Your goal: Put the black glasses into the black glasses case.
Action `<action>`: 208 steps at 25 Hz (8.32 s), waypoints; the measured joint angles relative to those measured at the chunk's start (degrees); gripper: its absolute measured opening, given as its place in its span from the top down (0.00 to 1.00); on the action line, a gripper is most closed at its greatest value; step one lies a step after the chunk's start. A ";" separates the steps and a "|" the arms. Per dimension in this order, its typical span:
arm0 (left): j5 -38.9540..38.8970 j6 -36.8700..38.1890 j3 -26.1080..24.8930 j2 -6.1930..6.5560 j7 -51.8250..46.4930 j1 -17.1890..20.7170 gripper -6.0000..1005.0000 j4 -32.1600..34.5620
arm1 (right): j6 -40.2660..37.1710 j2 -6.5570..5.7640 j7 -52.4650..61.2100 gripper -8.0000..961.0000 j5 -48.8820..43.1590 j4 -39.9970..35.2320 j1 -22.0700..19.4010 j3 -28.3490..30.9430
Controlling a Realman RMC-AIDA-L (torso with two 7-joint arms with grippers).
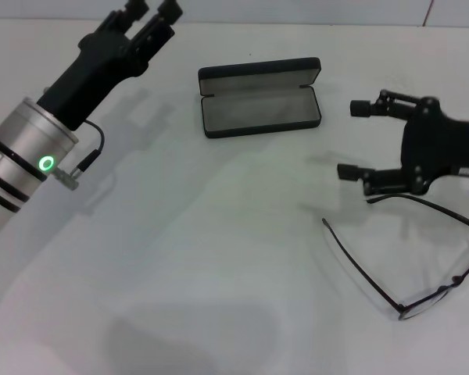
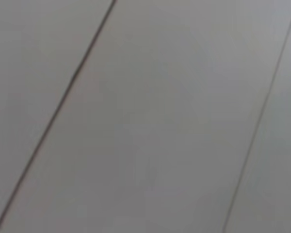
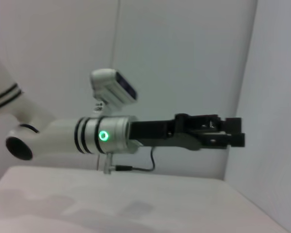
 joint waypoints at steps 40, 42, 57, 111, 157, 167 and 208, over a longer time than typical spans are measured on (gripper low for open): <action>-4.58 -1.52 0.09 -0.07 9.79 -1.16 0.33 -3.21 | -19.77 2.29 30.96 0.14 -59.38 -38.85 10.96 -27.88; -4.58 -1.95 0.17 -0.07 9.88 -1.27 0.34 -3.20 | -18.85 2.35 31.07 0.14 -59.51 -38.15 10.74 -29.33; -4.41 -3.33 0.19 -0.06 10.43 -1.94 0.36 -3.21 | -12.45 2.50 31.51 0.31 -59.24 -34.46 10.18 -33.56; 11.37 1.42 12.26 0.69 3.39 -8.94 0.11 7.33 | 4.58 0.90 1.68 0.88 -11.98 -1.99 6.56 -2.62; 28.21 -3.24 12.33 0.91 -16.96 -12.75 0.11 10.78 | -0.54 2.31 -16.51 0.88 -3.18 -7.53 -2.49 -2.62; 28.11 -4.60 10.33 1.39 -17.08 -11.35 0.11 11.35 | -7.56 1.87 -18.71 0.88 -1.31 -11.44 -6.21 -0.21; 17.70 -2.09 14.67 0.36 2.02 -9.11 0.11 11.34 | -4.24 1.12 2.11 0.88 1.14 8.02 7.64 -5.52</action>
